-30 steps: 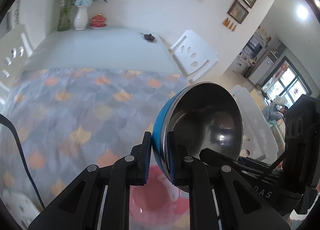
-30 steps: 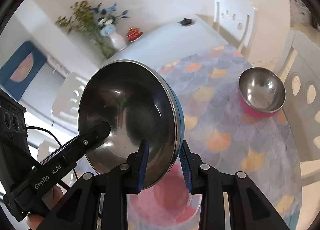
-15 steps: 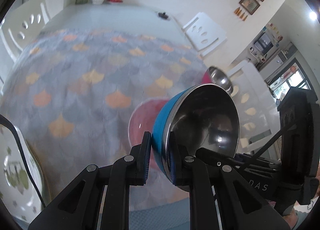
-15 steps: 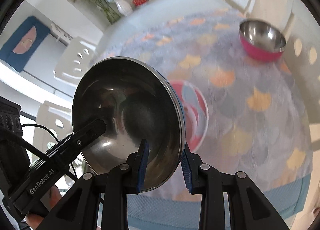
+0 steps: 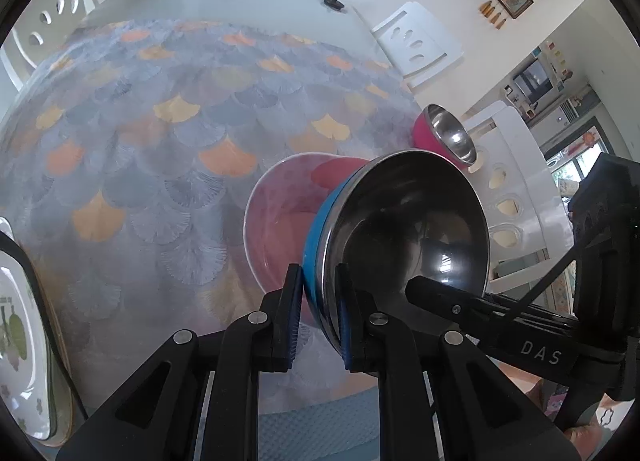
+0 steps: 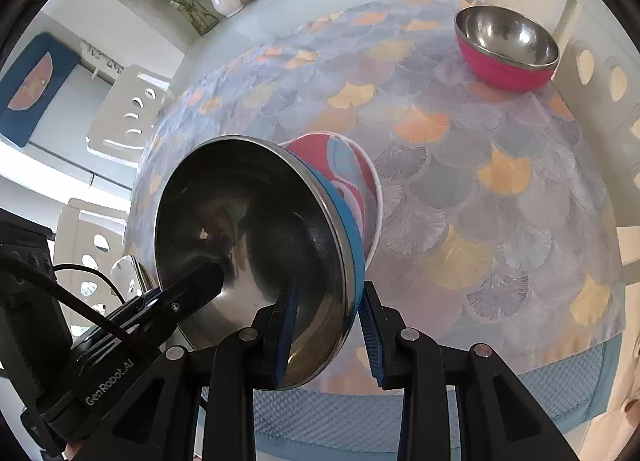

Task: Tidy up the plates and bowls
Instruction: 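Lift the blue steel bowl and lower it into the pink bowl, open, then move the right gripper to the magenta steel bowl and close on its rim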

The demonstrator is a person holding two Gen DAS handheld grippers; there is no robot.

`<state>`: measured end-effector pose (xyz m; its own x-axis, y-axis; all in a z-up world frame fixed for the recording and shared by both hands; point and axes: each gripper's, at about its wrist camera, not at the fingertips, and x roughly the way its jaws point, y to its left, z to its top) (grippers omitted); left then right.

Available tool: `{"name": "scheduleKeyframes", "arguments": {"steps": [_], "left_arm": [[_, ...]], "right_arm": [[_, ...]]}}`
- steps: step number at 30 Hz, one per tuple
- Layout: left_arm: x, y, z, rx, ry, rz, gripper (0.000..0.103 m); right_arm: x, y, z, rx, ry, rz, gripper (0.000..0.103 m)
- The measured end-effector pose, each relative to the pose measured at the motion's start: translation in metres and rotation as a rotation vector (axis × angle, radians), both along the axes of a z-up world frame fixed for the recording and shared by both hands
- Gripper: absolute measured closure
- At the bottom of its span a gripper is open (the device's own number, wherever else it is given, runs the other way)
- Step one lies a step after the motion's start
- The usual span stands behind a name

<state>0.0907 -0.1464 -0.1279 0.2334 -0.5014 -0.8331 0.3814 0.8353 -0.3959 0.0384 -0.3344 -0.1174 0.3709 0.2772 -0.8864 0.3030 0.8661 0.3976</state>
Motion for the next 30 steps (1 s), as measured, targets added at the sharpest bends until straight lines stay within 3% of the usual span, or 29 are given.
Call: {"name": "scheduleKeyframes", "arguments": {"steps": [4,19,23,30], "left_arm": [[-0.001,-0.010,0.000,0.064,-0.030,-0.014,0.089],[0.019,-0.004,-0.002,0.171,-0.019,0.019,0.083],[0.018,0.000,0.000,0.255,-0.066,0.016,0.084],[0.012,0.007,-0.016,0.201,0.016,0.018,0.084]], "right_arm": [[0.002,-0.001,-0.003,-0.001,0.003,-0.004,0.072],[0.012,-0.018,0.008,0.092,0.012,-0.042,0.072],[0.010,-0.031,0.020,0.095,-0.017,-0.062,0.072],[0.008,-0.035,0.007,0.126,0.015,-0.051,0.072]]}}
